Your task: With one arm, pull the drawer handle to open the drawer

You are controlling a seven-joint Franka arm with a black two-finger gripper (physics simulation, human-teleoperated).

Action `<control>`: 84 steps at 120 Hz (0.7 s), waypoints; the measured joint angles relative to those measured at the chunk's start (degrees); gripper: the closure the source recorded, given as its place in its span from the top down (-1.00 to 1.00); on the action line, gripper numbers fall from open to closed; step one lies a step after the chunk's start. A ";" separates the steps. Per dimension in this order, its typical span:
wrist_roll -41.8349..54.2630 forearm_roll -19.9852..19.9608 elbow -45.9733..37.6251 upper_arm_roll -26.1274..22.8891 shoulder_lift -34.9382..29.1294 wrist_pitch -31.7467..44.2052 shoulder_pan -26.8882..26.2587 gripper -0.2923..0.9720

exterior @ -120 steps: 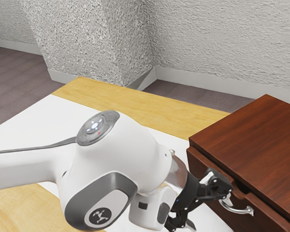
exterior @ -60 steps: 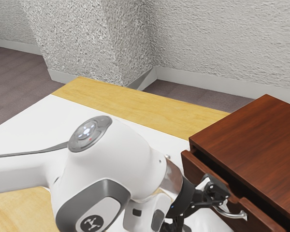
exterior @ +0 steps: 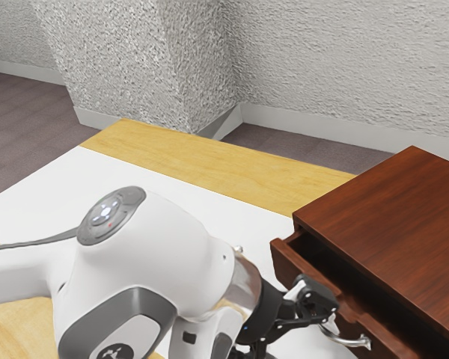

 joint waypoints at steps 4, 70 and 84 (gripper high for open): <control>-0.04 0.01 -0.50 0.01 -0.53 -0.01 0.00 0.51; -0.69 -0.15 -5.50 -0.10 -6.06 -0.11 -0.01 0.52; -0.80 -0.15 -6.42 -0.19 -7.11 -0.11 -0.03 0.51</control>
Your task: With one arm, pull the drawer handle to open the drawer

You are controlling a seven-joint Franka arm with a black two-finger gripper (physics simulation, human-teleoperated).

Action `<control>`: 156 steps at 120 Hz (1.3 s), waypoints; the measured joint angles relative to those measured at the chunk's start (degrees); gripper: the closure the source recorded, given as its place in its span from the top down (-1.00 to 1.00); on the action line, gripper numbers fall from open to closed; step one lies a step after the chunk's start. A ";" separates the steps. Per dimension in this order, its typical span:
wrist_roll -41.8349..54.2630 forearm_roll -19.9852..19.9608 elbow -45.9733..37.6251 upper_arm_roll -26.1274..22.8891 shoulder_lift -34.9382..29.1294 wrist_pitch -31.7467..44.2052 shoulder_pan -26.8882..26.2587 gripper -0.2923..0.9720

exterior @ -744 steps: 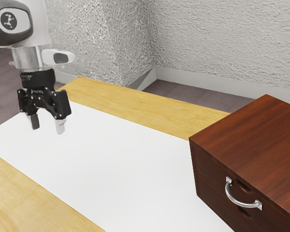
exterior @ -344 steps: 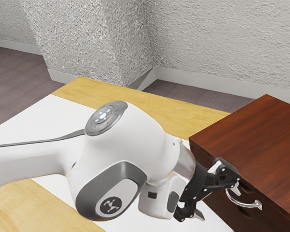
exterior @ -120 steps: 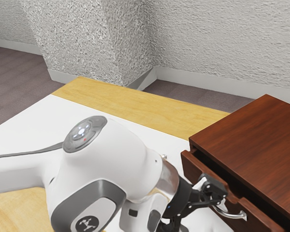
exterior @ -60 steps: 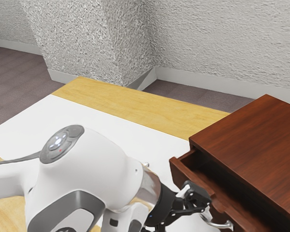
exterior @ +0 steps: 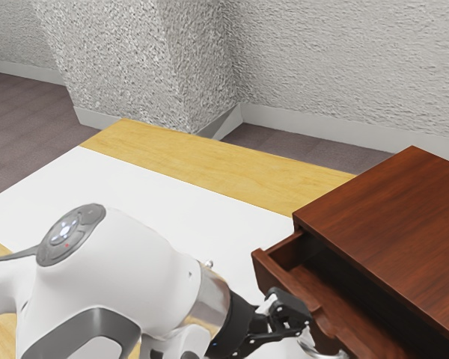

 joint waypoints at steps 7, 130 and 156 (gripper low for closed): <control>-0.05 -0.03 -0.24 -0.08 -0.29 -0.01 0.01 0.51; -1.56 -1.00 -4.39 -3.54 -6.39 -1.66 2.14 0.54; -1.85 -1.34 -5.76 -3.55 -8.00 -1.92 2.15 0.53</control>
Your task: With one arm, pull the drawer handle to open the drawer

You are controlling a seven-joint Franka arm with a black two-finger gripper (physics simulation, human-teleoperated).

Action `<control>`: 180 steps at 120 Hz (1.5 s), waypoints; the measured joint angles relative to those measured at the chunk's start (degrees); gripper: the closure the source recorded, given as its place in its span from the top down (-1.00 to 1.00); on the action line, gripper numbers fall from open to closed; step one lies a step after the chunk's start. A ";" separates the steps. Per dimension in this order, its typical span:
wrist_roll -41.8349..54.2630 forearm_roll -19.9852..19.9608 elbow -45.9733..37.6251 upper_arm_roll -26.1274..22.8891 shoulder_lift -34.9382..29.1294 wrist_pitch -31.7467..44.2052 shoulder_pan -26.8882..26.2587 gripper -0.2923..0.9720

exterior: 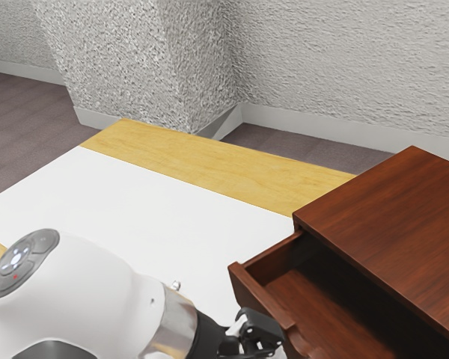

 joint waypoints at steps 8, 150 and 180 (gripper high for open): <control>-0.07 -0.11 -0.62 -0.02 -0.71 -0.05 0.01 0.54; -0.58 -2.17 -5.06 -1.19 -8.01 -2.40 0.09 0.54; -0.56 -2.12 -4.22 -1.55 -8.85 -2.20 0.33 0.54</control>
